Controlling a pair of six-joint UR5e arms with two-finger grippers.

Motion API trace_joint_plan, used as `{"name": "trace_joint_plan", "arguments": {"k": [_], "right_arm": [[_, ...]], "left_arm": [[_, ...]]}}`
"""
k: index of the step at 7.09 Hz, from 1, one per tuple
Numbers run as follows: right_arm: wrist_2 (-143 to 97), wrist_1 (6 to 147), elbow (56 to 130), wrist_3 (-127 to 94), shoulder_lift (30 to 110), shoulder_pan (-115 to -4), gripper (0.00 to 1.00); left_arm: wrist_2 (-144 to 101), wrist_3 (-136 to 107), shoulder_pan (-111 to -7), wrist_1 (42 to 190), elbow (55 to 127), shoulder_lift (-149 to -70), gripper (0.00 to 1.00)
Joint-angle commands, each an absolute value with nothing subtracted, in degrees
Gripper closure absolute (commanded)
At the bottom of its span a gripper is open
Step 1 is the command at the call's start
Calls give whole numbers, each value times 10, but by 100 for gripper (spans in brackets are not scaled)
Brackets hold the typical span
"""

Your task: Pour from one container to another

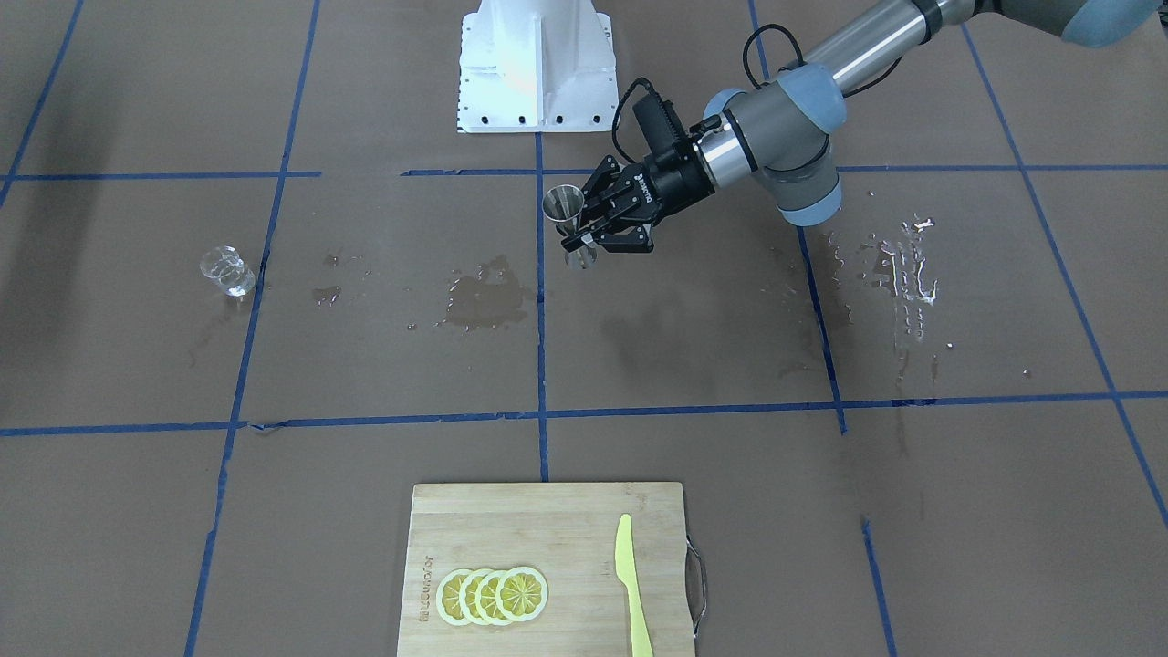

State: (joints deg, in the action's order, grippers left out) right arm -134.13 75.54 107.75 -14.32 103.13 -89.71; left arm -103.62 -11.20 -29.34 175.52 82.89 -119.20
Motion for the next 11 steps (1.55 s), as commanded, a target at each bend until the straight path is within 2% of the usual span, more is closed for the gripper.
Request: {"name": "trace_joint_plan", "arguments": {"k": [1, 3, 6, 9, 11], "right_arm": [[-1334, 750, 1132, -286, 1018, -859, 0], [-1280, 747, 1220, -447, 1020, -760, 0], [-1089, 746, 1305, -647, 1020, -556, 0], [-877, 676, 1313, -751, 1031, -406, 0], [-659, 673, 1301, -831, 1043, -262, 0]], "left_arm": [[-1034, -112, -288, 1753, 808, -1215, 100], [-1034, -112, -287, 1753, 808, -1215, 100], [-1034, -113, -278, 1753, 808, -1215, 100], [-1034, -113, -278, 1754, 809, -1213, 100], [-1034, -113, -278, 1754, 809, -1213, 100]]}}
